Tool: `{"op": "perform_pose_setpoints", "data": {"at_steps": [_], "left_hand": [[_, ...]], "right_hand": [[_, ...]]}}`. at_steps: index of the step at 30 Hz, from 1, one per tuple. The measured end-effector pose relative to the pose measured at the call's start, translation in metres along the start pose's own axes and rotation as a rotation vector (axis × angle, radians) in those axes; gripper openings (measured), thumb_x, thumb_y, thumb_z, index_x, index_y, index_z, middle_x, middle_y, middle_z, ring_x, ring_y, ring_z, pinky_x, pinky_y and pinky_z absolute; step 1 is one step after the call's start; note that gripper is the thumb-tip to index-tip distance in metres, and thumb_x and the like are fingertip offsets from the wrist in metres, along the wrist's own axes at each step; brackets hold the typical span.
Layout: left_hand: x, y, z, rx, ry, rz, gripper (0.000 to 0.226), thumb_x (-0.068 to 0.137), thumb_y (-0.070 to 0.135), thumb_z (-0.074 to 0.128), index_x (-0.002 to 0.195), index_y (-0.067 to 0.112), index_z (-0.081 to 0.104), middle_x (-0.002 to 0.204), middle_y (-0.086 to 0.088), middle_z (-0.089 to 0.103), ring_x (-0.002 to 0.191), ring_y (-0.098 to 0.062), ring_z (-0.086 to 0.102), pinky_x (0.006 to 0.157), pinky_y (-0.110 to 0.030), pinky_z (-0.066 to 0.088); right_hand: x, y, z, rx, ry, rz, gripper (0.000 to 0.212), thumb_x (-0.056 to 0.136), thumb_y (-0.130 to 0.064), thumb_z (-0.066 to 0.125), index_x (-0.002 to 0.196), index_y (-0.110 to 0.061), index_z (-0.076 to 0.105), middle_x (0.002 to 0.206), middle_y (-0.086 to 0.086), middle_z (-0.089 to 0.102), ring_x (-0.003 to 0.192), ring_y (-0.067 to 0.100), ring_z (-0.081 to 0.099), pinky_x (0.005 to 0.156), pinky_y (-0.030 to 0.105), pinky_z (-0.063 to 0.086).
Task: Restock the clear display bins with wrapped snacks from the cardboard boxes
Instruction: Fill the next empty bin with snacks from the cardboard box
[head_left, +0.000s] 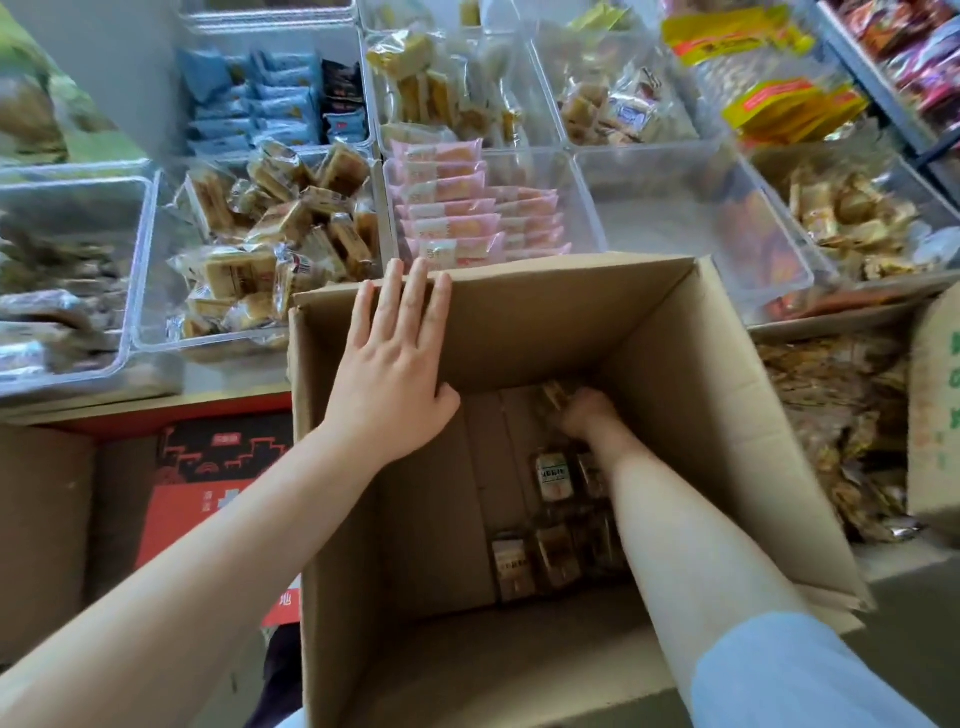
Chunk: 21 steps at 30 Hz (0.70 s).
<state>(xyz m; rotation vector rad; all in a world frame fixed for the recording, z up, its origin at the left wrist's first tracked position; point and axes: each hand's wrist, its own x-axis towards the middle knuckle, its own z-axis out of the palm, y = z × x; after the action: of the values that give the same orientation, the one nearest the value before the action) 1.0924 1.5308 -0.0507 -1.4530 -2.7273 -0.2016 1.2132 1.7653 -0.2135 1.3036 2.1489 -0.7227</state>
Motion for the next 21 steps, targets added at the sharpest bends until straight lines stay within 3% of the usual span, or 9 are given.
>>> {"op": "perform_pose_setpoints", "data": {"at_steps": [1, 3, 6, 8, 10, 12, 17, 19, 21], "left_hand": [[0.000, 0.000, -0.001, -0.018, 0.002, 0.003, 0.097, 0.085, 0.034, 0.060, 0.161, 0.009, 0.004, 0.168, -0.017, 0.002, 0.155, -0.033, -0.007, 0.125, -0.053, 0.002], [-0.001, -0.001, -0.003, -0.070, -0.005, -0.003, 0.094, 0.088, 0.037, 0.059, 0.161, 0.011, 0.006, 0.168, -0.014, 0.003, 0.155, -0.030, -0.008, 0.126, -0.050, -0.001], [-0.004, -0.004, -0.012, -0.287, 0.012, -0.016, 0.076, 0.097, 0.037, 0.055, 0.160, 0.016, 0.019, 0.168, -0.005, 0.012, 0.156, -0.020, -0.004, 0.127, -0.043, -0.004], [-0.011, -0.005, -0.030, -0.674, 0.081, -0.089, 0.057, 0.101, 0.026, 0.056, 0.154, 0.021, 0.035, 0.160, 0.010, 0.032, 0.152, -0.010, 0.017, 0.126, -0.038, 0.015], [-0.023, -0.007, -0.057, -1.009, 0.123, -0.201, 0.047, 0.102, 0.024, 0.058, 0.146, 0.030, 0.045, 0.136, 0.030, 0.045, 0.130, 0.009, 0.043, 0.108, -0.015, 0.039], [-0.036, -0.016, -0.076, -1.116, 0.090, -0.258, 0.041, 0.100, 0.027, 0.061, 0.138, 0.034, 0.049, 0.121, 0.029, 0.054, 0.105, 0.019, 0.055, 0.082, -0.002, 0.044], [-0.052, -0.091, -0.092, -1.661, -0.012, -0.537, 0.039, 0.093, 0.014, 0.069, 0.129, 0.025, 0.059, 0.115, -0.010, 0.068, 0.097, -0.018, 0.072, 0.075, -0.032, 0.060], [-0.057, -0.133, -0.096, -1.860, -0.056, -0.649, 0.035, 0.094, 0.011, 0.065, 0.128, 0.016, 0.061, 0.115, -0.017, 0.071, 0.090, -0.022, 0.073, 0.070, -0.033, 0.059], [-0.064, -0.176, -0.097, -2.007, -0.095, -0.746, 0.032, 0.096, 0.009, 0.061, 0.128, 0.007, 0.060, 0.111, -0.018, 0.073, 0.083, -0.022, 0.074, 0.063, -0.030, 0.060]], "right_hand": [[-0.008, -0.008, -0.011, 0.147, -0.127, -0.044, 0.040, 0.091, -0.031, 0.068, 0.123, -0.007, 0.063, 0.106, 0.011, 0.068, 0.094, 0.027, 0.067, 0.074, 0.033, 0.056], [-0.032, -0.025, -0.034, 0.379, -0.403, -0.133, 0.029, 0.095, -0.026, 0.065, 0.116, -0.007, 0.065, 0.099, 0.008, 0.071, 0.085, 0.021, 0.069, 0.078, 0.034, 0.057], [-0.077, -0.044, -0.068, 0.592, -0.686, -0.334, 0.028, 0.098, -0.019, 0.062, 0.124, -0.008, 0.063, 0.116, 0.016, 0.071, 0.096, 0.022, 0.070, 0.083, 0.030, 0.057], [-0.112, -0.054, -0.085, 0.688, -0.768, -0.470, 0.042, 0.097, -0.020, 0.061, 0.137, -0.011, 0.052, 0.122, 0.019, 0.068, 0.101, 0.025, 0.068, 0.085, 0.031, 0.056], [-0.147, -0.067, -0.095, 0.761, -0.760, -0.576, 0.048, 0.096, -0.019, 0.062, 0.141, -0.013, 0.046, 0.120, 0.019, 0.068, 0.100, 0.027, 0.067, 0.083, 0.031, 0.057], [-0.179, -0.086, -0.098, 0.813, -0.717, -0.649, 0.048, 0.097, -0.017, 0.060, 0.142, -0.011, 0.046, 0.118, 0.019, 0.068, 0.098, 0.029, 0.067, 0.082, 0.032, 0.058], [-0.240, -0.162, -0.081, 0.744, -0.533, -0.710, 0.044, 0.104, -0.037, 0.045, 0.131, -0.005, 0.057, 0.114, 0.022, 0.070, 0.098, 0.037, 0.068, 0.089, 0.043, 0.055], [-0.256, -0.200, -0.069, 0.783, -0.423, -0.684, 0.047, 0.106, -0.041, 0.038, 0.127, -0.006, 0.061, 0.107, 0.022, 0.072, 0.094, 0.038, 0.070, 0.088, 0.046, 0.056], [-0.263, -0.235, -0.055, 0.759, -0.197, -0.729, 0.032, 0.106, -0.031, 0.047, 0.133, -0.018, 0.058, 0.108, 0.013, 0.073, 0.094, 0.030, 0.072, 0.089, 0.050, 0.057]]}}
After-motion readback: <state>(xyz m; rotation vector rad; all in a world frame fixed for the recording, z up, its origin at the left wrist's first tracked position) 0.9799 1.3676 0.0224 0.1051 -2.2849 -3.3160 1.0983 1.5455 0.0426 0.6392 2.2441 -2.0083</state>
